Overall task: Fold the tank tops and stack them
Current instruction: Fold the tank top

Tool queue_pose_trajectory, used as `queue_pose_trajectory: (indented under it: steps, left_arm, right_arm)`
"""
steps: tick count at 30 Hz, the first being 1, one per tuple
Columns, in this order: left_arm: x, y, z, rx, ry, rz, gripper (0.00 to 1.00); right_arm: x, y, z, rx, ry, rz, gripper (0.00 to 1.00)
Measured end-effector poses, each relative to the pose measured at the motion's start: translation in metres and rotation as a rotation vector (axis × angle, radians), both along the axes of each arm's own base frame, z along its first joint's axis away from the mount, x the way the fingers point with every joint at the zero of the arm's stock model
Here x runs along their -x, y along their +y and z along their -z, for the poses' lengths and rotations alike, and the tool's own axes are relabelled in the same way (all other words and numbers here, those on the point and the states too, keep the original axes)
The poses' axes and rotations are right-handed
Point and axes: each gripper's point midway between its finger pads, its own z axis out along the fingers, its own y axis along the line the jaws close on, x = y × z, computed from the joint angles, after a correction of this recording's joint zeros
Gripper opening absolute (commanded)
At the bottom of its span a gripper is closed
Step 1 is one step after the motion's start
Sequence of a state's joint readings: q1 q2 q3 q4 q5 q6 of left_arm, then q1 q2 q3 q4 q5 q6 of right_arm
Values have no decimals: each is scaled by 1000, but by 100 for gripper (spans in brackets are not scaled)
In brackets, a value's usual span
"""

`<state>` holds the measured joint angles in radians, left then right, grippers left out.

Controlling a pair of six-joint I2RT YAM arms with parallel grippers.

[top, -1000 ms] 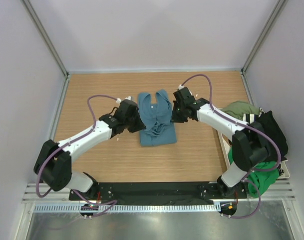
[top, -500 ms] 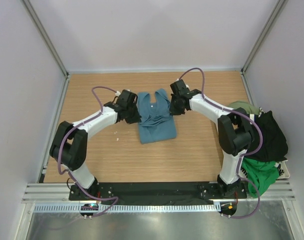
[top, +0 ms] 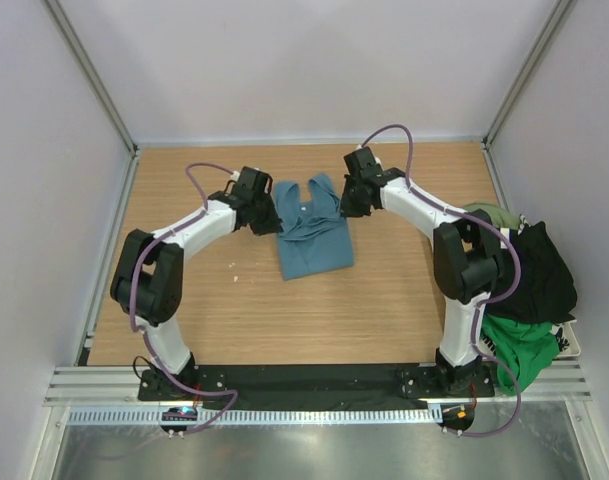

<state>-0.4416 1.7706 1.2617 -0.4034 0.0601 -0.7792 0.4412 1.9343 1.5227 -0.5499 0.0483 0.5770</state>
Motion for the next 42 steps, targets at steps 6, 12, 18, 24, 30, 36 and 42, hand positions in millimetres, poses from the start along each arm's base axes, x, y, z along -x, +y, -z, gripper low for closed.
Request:
queue_pose_trajectory:
  steps: [6,12,18,24,30,36,42]
  left_arm:
    - [-9,3,26,4,58,16,53]
    - [-13,13,5,16,-12,3,67]
    - [7,23,-48,54,-143,9,62]
    - [39,20,-35,91,-109,45,48]
    - [83,-8,1,73,-6,132,54]
    - [121,-18,31,48,51,179,57]
    - [133,-13,47,15,73,188,57]
  right_arm:
    - [-11,-7,25,21,33,30,59]
    - [-8,-19,16,31,-44,38,73]
    - [22,-32,-18,2,-133,14,58]
    - [53,-21,-17,-90,-123,-95,32]
    - [69,0,8,-123,-45,-170,34]
    - [94,-2,35,-94,11,-191,55]
    - [123,-19,66,-32,84,-202,53]
